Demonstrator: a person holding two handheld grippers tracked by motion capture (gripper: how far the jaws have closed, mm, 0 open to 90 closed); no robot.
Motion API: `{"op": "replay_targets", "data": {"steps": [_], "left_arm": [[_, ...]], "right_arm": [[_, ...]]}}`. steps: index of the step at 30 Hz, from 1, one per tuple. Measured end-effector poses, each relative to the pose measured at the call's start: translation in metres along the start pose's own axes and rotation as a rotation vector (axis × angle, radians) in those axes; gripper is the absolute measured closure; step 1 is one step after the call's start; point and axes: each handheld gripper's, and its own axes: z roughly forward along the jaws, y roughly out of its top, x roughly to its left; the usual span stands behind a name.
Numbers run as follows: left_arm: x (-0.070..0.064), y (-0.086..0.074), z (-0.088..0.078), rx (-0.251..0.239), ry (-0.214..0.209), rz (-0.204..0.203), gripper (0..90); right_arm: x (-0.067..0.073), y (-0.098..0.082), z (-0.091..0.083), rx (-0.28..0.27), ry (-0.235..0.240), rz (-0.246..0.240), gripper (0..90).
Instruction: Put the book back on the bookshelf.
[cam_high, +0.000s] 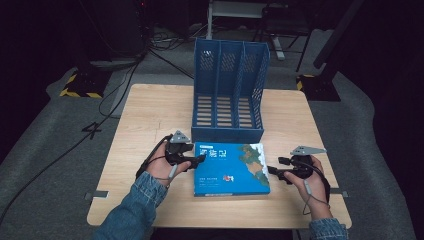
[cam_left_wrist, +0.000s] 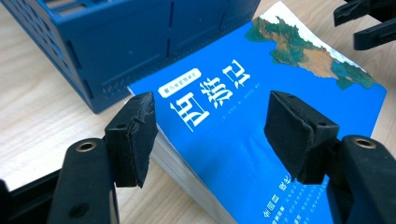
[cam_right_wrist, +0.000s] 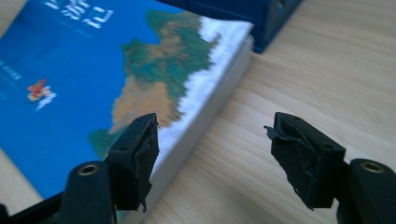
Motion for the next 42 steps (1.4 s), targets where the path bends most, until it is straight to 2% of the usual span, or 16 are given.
{"op": "replay_targets", "data": {"steps": [3,5,8,10,15,19,25,30,33,37,38,42], "left_arm": [[0.004,-0.001,0.001,0.023,0.007,-0.014,34.0],[0.006,-0.001,0.003,0.025,0.002,-0.020,33.9],[0.007,-0.002,0.005,0.032,0.002,-0.019,33.6],[0.010,-0.004,0.009,0.040,-0.004,-0.022,33.4],[0.015,-0.004,0.011,0.051,0.003,-0.029,33.1],[0.019,-0.005,0.015,0.054,-0.005,-0.036,33.0],[0.021,-0.006,0.024,0.075,-0.013,-0.019,32.7],[0.024,-0.007,0.031,0.105,-0.015,-0.029,31.3],[0.026,-0.009,0.036,0.125,-0.020,-0.033,30.2],[0.026,-0.010,0.040,0.136,-0.032,-0.032,28.5],[0.026,-0.011,0.042,0.139,-0.034,-0.031,26.0],[0.026,-0.011,0.042,0.136,-0.036,-0.033,25.3]], "right_arm": [[0.012,0.006,0.001,-0.013,0.025,-0.047,28.5],[0.022,0.011,0.004,-0.002,0.050,-0.087,27.9],[0.030,0.014,0.006,0.007,0.069,-0.111,27.5],[0.039,0.017,0.010,0.017,0.089,-0.144,27.3],[0.049,0.017,0.016,0.031,0.086,-0.174,27.3],[0.058,0.014,0.018,0.039,0.112,-0.185,27.3],[0.077,0.011,0.024,0.075,0.147,-0.230,27.3],[0.080,0.007,0.029,0.095,0.148,-0.240,26.4],[0.080,0.003,0.032,0.107,0.128,-0.252,24.6],[0.081,0.002,0.033,0.100,0.120,-0.264,24.3],[0.082,0.001,0.034,0.094,0.111,-0.279,24.1],[0.083,-0.001,0.035,0.087,0.100,-0.281,24.1]]}}
